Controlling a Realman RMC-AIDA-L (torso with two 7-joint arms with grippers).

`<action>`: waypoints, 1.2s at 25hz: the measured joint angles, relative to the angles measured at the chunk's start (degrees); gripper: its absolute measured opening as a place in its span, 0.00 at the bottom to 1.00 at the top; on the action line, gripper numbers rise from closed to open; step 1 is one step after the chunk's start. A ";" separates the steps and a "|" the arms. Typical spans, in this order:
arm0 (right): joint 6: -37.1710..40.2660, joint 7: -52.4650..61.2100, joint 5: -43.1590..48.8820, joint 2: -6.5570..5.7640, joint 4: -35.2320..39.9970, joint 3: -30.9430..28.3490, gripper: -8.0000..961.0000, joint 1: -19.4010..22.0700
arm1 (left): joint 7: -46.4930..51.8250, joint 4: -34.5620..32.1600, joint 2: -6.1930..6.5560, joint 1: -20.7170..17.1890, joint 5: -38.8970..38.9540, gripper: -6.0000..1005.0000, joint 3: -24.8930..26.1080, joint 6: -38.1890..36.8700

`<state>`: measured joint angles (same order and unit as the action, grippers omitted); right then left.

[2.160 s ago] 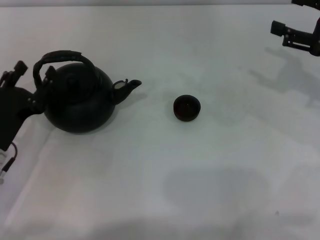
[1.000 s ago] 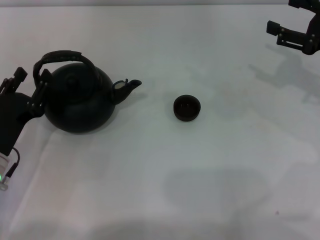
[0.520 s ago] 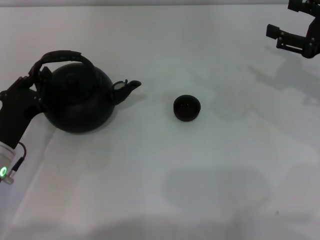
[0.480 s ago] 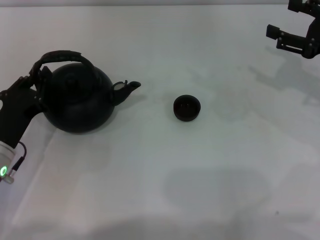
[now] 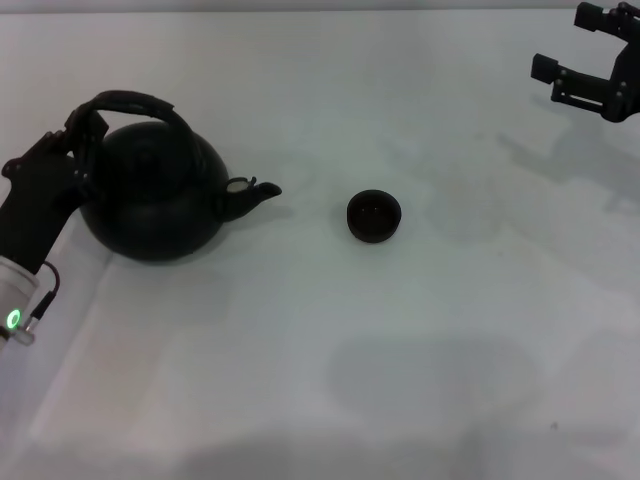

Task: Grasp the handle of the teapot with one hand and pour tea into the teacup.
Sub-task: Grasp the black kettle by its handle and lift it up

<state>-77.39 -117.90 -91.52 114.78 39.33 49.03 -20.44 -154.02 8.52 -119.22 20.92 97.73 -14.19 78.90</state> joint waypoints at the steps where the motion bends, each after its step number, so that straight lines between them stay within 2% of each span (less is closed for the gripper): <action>1: 0.00 -0.02 -0.02 0.01 -0.02 0.00 0.89 0.02 | 0.06 0.00 0.04 0.30 0.00 0.16 0.01 0.00; 9: -0.36 -0.84 -2.01 0.09 -1.52 0.02 0.88 0.25 | 6.63 -3.16 0.55 3.26 -0.34 0.16 -0.27 -0.09; 12: -0.99 -1.56 -3.94 0.09 -2.38 0.21 0.88 0.20 | 11.58 -6.81 0.57 4.29 -1.97 0.16 -0.64 -0.99; 13: -1.22 -1.79 -4.73 0.09 -2.68 0.23 0.88 0.23 | 15.73 -9.93 0.57 5.19 -4.62 0.16 -0.73 -1.60; 25: -1.81 -4.14 -9.14 0.15 -6.02 0.17 0.88 -0.01 | 34.42 -23.62 0.21 7.56 -14.70 0.16 -0.88 -3.75; 28: -2.09 -5.67 -10.83 0.17 -7.62 0.53 0.88 -0.15 | 39.75 -27.58 0.10 8.06 -16.25 0.16 -3.31 -4.56; 30: -2.30 -6.21 -11.53 0.22 -8.21 0.60 0.88 -0.22 | 44.57 -30.95 0.08 8.25 -16.27 0.16 -7.27 -6.21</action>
<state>-79.69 -124.11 -103.05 115.00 31.12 49.63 -20.66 -109.46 -22.43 -119.14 29.17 81.46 -21.46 72.69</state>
